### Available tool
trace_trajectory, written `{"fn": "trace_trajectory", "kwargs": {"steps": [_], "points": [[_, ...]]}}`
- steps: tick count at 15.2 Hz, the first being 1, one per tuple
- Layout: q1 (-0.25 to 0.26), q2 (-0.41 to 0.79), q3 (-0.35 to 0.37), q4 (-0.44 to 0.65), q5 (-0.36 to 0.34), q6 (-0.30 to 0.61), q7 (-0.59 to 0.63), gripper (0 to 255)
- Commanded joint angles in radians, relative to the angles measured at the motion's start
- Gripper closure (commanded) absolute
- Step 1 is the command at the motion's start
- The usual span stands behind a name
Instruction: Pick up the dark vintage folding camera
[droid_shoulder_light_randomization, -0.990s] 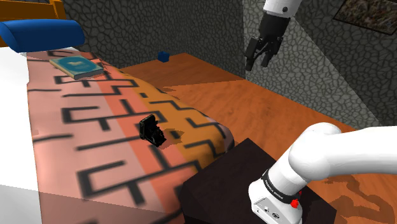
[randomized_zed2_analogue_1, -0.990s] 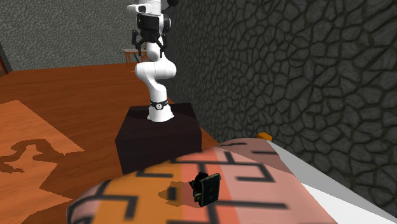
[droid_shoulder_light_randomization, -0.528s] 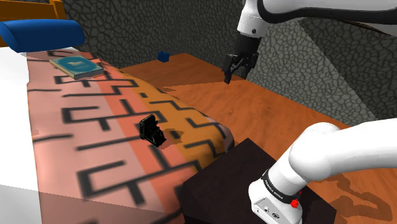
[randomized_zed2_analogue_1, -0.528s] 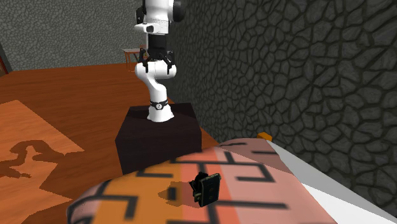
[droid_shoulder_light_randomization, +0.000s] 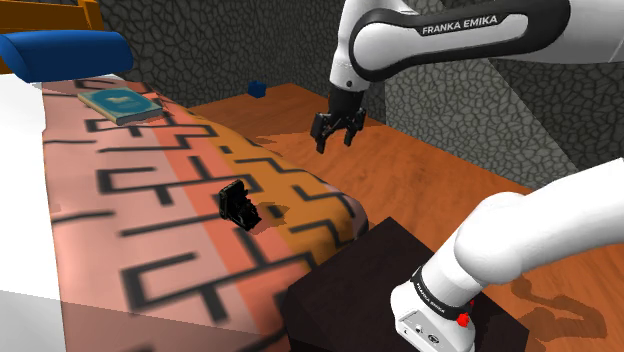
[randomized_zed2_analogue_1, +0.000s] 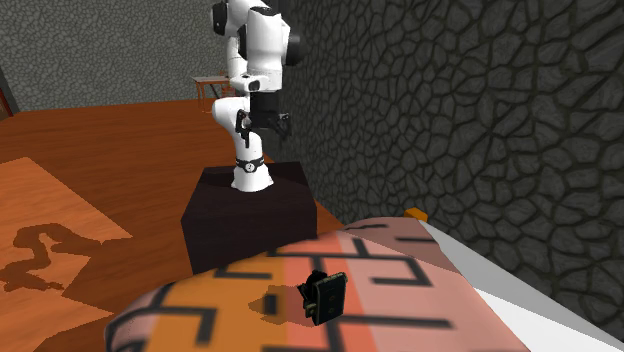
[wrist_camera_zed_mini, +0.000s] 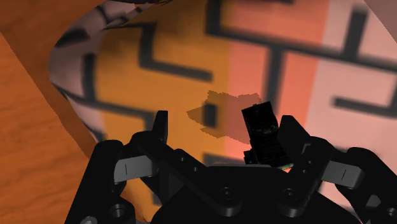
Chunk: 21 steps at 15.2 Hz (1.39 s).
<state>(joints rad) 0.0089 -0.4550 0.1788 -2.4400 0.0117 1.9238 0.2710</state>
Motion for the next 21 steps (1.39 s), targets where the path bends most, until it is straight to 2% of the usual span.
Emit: {"fn": "trace_trajectory", "kwargs": {"steps": [1, 11, 21], "points": [[-0.003, 0.073, 0.012, 0.008, -0.002, 0.064, 0.018, 0], [0.001, 0.449, 0.070, 0.108, -0.056, 0.318, 0.148, 0], [0.054, 0.850, 0.058, 0.340, -0.163, 0.460, 0.280, 0]]}}
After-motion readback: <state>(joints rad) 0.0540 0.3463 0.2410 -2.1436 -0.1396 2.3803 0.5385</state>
